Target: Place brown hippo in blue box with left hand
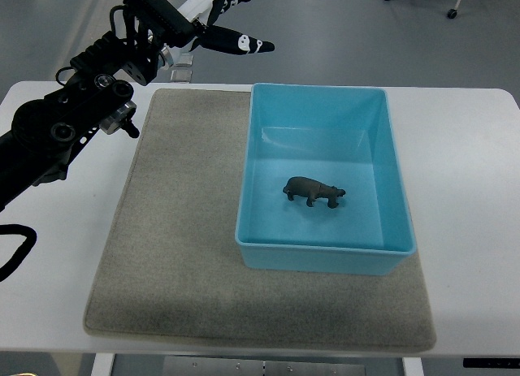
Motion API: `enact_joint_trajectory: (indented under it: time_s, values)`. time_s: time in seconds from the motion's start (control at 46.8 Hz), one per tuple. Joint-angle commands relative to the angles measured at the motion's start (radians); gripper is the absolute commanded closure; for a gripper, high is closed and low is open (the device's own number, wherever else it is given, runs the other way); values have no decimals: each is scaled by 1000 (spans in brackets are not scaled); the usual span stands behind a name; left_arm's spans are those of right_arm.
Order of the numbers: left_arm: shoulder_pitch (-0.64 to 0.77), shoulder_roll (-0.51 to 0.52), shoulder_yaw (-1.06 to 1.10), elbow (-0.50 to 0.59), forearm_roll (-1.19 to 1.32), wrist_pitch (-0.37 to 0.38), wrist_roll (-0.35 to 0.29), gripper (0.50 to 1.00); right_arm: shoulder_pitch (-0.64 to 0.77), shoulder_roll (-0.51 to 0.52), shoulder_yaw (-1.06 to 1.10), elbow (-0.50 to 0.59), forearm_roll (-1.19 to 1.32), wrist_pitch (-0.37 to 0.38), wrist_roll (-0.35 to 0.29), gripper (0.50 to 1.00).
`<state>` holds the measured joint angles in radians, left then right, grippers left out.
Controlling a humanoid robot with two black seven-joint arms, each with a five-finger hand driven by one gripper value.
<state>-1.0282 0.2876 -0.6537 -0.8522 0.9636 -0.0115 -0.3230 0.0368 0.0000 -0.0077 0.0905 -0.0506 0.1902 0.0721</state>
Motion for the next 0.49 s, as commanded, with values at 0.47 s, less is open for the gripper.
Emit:
enact_joint_trajectory:
  time_s: [0.47]
  values:
    - [19, 47, 0, 240, -443, 19, -1, 508, 0, 0, 0, 0, 0, 0, 0, 564]
